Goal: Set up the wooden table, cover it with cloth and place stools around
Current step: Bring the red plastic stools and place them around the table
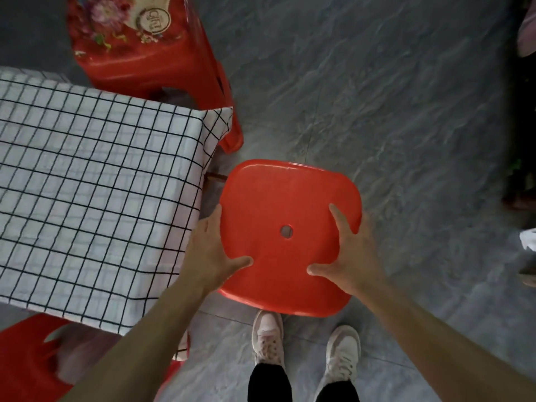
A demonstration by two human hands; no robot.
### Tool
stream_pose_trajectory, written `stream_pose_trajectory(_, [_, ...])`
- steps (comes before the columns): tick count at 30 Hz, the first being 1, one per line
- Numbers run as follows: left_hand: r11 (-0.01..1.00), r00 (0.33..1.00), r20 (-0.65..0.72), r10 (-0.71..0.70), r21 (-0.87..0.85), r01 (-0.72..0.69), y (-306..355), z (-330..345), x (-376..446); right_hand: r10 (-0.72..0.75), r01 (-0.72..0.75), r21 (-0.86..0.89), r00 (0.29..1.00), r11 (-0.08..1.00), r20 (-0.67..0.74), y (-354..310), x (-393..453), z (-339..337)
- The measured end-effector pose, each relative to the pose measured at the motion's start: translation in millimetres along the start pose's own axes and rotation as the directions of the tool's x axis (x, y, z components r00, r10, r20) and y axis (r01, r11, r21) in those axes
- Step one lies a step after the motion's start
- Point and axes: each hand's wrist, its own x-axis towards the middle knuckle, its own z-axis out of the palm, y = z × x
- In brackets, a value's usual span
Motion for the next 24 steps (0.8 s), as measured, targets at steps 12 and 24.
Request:
stream_pose_trajectory(12, [1.0, 0.999, -0.038, 0.019, 0.024, -0.018, 8.8, -3.4, 15.3, 0.185, -0.177, 0.207, 0.983, 0.962, -0.017, 1.0, -15.0, 6.2])
stream_pose_trajectory(24, [0.99, 0.995, -0.022, 0.101, 0.101, -0.098, 57.6, 27.5, 13.4, 0.233, -0.216, 0.215, 0.971, 0.952, -0.054, 50.2, -19.0, -18.9])
